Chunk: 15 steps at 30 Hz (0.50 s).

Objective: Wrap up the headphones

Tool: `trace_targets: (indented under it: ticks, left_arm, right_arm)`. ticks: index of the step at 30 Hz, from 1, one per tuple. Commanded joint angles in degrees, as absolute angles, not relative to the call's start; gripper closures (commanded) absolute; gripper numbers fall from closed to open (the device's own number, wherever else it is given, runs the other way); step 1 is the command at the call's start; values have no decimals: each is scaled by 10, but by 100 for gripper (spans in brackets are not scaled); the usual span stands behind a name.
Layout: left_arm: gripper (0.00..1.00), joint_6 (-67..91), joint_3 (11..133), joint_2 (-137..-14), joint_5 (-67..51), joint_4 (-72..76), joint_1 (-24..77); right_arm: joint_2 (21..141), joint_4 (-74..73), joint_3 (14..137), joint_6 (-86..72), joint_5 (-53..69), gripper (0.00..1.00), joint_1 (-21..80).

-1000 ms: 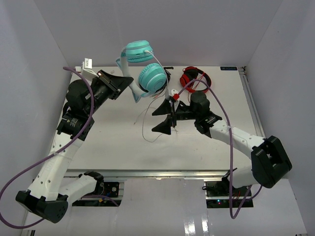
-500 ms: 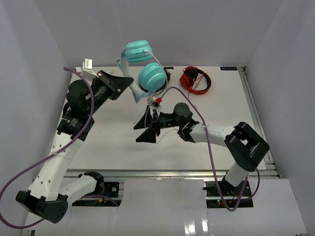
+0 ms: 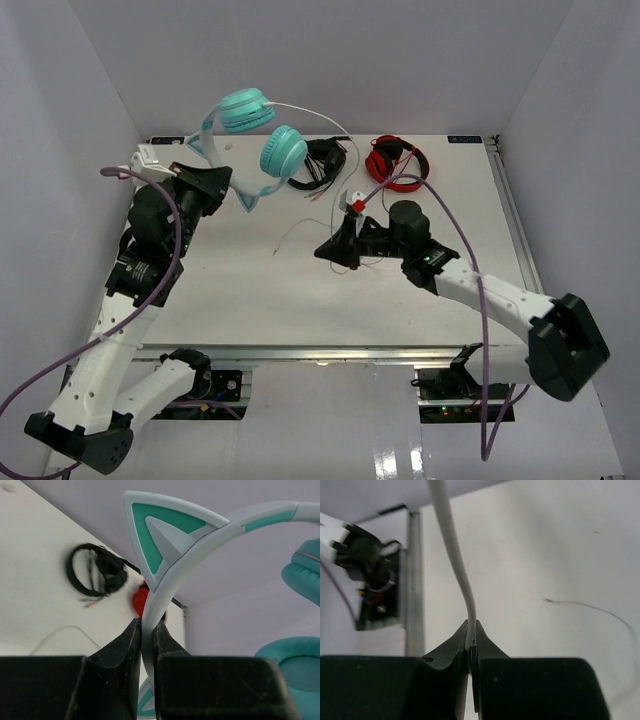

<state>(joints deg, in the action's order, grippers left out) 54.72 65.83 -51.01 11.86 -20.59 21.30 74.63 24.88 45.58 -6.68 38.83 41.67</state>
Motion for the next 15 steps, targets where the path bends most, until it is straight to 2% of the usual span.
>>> trace_targets:
  ticks: [1, 5, 8, 11, 15]
  left_arm:
    - [100, 379, 691, -568, 240, -246, 213]
    - [100, 274, 685, -611, 257, -279, 213]
    - [100, 189, 665, -627, 227, -294, 213]
    - [100, 116, 641, -629, 161, -298, 214]
    - [100, 56, 623, -630, 56, -305, 224]
  right_arm:
    - [621, -48, 471, 219, 218, 92, 379]
    - [536, -138, 459, 347, 24, 92, 336]
    - [486, -142, 481, 422, -113, 92, 300]
    - [492, -145, 545, 460, -146, 92, 252]
    - [546, -176, 676, 438, -101, 92, 234]
